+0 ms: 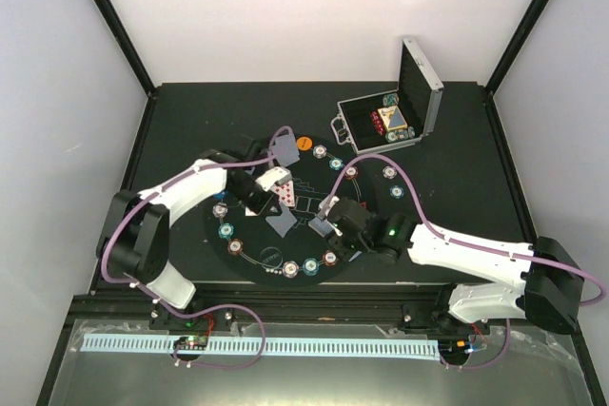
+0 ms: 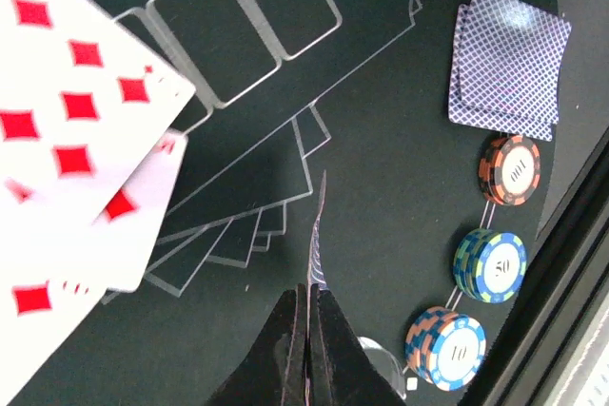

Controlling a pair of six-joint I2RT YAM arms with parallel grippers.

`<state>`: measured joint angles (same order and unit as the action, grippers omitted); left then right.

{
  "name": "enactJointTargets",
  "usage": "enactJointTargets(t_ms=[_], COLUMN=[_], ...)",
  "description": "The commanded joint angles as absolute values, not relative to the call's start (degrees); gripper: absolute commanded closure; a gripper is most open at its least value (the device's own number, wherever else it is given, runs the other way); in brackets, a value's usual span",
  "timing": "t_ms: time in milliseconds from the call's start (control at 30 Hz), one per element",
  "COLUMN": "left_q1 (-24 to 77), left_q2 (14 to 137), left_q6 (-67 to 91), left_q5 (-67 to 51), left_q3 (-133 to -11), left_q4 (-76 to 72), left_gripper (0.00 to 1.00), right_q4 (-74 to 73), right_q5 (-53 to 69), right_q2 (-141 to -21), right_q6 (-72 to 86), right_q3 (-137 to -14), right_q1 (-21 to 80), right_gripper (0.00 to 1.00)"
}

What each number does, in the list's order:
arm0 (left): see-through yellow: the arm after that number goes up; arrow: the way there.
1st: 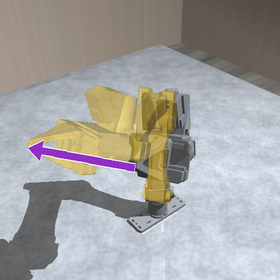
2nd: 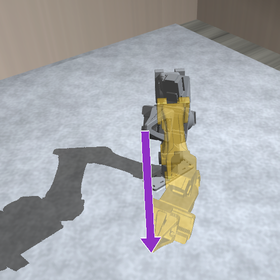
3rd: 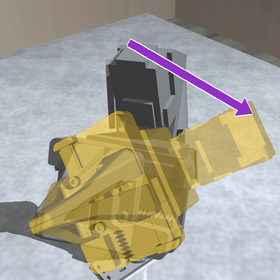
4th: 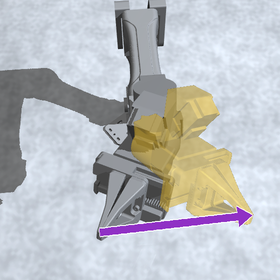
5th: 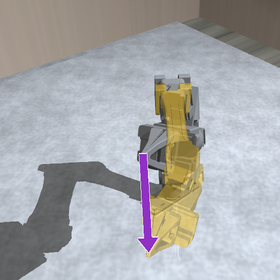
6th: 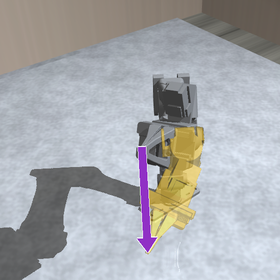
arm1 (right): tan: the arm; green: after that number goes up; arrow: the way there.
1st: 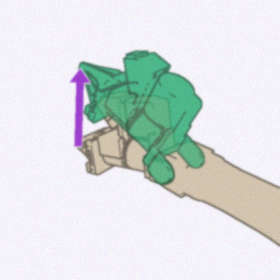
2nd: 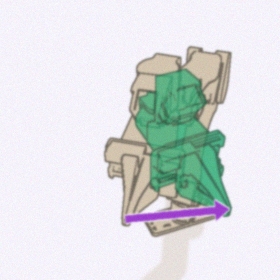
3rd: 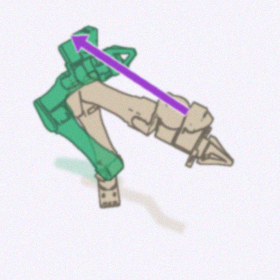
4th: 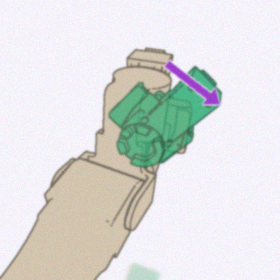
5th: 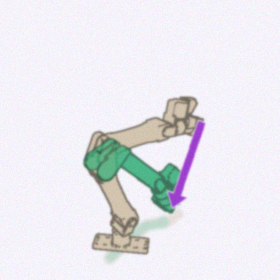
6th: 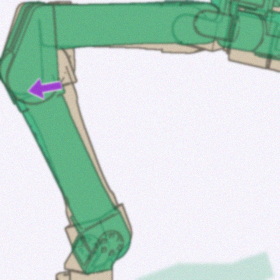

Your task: Distribute texas hold em gaming equipment

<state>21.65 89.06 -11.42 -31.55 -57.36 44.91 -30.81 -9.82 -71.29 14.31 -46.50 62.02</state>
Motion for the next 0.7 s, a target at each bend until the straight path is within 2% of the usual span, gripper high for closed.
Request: enactJointTargets(t_ms=[0,300,667], left_q1=[26.09,30.51,33.67], left_q2=[93.85,107.25,114.46], left_q6=[-20.2,-25.55,-30.69], left_q5=[-26.84,-16.21,-7.82], left_q3=[-64.33,-76.13,-84.37], left_q4=[47.65,51.66,50.86], left_gripper=[0.98,0.98,0.98], right_q4=[-28.98,-27.94,-27.69], right_q5=[-11.27,-10.77,-9.51], right_q2=[-69.33,-68.28,-68.99], right_q6=[15.01,15.71,15.3], right_q3=[-45.34,-43.92,-43.86], right_q1=[61.46,60.8,60.19], right_gripper=[0.45,0.45,0.45])
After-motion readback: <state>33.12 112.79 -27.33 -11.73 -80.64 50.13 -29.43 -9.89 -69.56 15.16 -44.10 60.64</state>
